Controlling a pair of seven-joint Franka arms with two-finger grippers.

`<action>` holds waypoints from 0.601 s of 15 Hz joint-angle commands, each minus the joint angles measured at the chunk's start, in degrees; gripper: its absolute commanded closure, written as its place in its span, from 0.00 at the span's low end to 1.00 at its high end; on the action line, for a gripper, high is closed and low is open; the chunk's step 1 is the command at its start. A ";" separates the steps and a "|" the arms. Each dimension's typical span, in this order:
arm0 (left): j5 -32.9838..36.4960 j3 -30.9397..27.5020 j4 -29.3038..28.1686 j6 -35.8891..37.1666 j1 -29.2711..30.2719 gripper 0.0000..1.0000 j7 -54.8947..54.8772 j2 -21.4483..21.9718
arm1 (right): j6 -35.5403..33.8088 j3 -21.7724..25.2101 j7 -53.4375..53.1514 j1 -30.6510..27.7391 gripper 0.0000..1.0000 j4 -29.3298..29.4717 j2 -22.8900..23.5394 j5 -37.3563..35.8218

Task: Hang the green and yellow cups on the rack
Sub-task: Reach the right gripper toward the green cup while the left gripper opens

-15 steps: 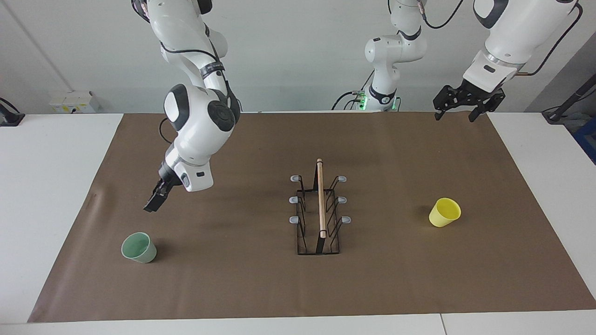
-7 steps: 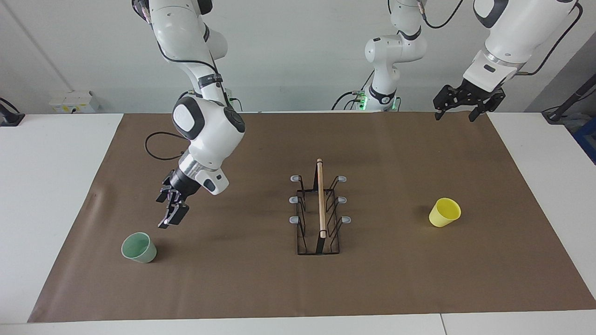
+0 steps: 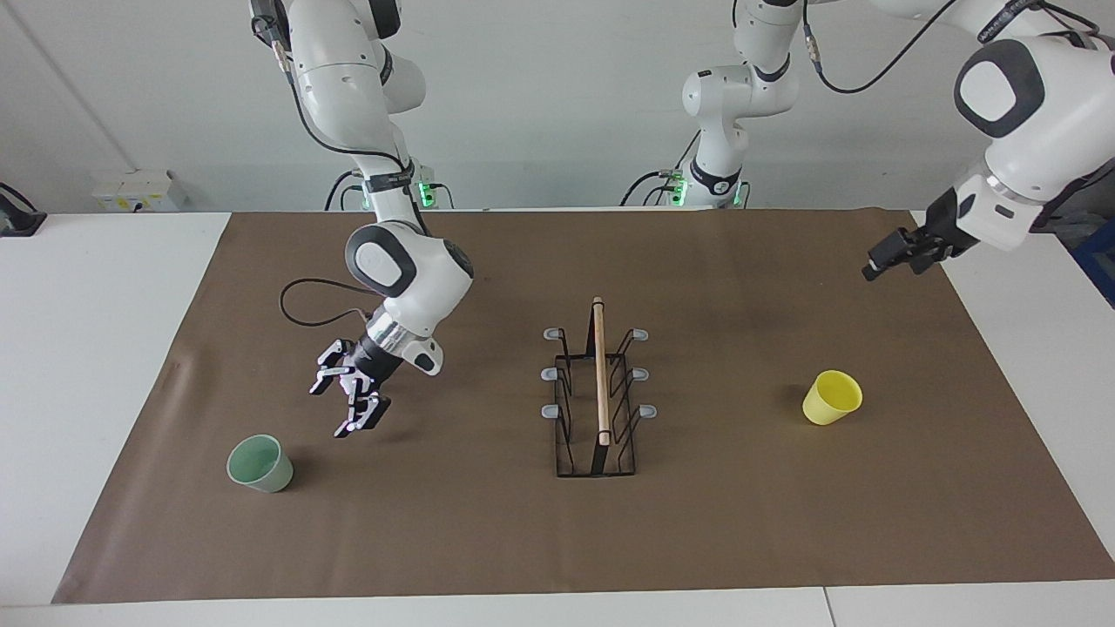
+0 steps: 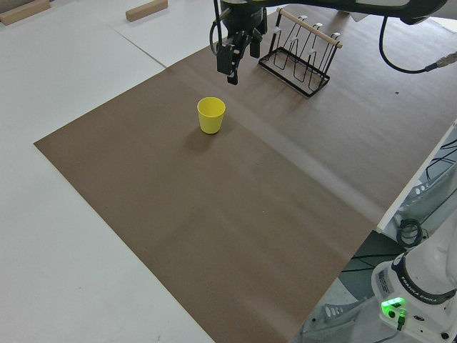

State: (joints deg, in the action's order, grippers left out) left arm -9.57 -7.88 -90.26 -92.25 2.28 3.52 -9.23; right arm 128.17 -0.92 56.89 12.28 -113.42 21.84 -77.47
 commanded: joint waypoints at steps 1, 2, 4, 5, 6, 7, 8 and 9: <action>-5.42 0.06 0.34 -3.11 2.37 0.00 11.90 -2.63 | 2.61 -0.31 -3.53 -1.99 0.00 -1.98 -0.05 -5.04; -9.46 0.06 0.00 -3.29 4.12 0.00 17.43 -3.51 | 3.40 -0.31 -4.75 -2.52 0.00 -1.98 0.39 -6.45; -16.32 0.06 -3.07 -5.39 7.81 0.00 27.46 -3.78 | 5.15 -0.31 -7.92 -4.27 0.00 -2.77 0.39 -10.13; -19.84 0.06 -5.43 -7.23 9.31 0.00 31.59 -3.52 | 6.38 -0.23 -9.15 -5.15 0.00 -3.55 0.39 -11.55; -22.74 0.06 -7.63 -9.33 10.37 0.00 35.03 -3.17 | 7.44 -0.31 -10.47 -5.94 0.00 -3.82 0.39 -13.13; -25.91 0.06 -9.74 -11.27 11.51 0.00 38.28 -3.08 | 8.06 -0.23 -11.52 -6.82 0.00 -3.91 0.48 -15.14; -29.85 0.06 -11.42 -12.68 13.17 0.00 39.79 -3.08 | 8.59 -0.31 -12.40 -7.44 0.00 -3.91 1.00 -16.99; -33.29 0.06 -14.04 -13.39 13.89 0.00 39.89 -2.90 | 9.11 -0.31 -14.15 -7.97 0.00 -3.91 1.70 -18.84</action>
State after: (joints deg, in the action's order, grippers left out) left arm -36.85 -8.38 -98.37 -102.39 14.21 39.94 -13.81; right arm 135.55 -0.84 46.24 5.87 -116.88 22.54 -92.09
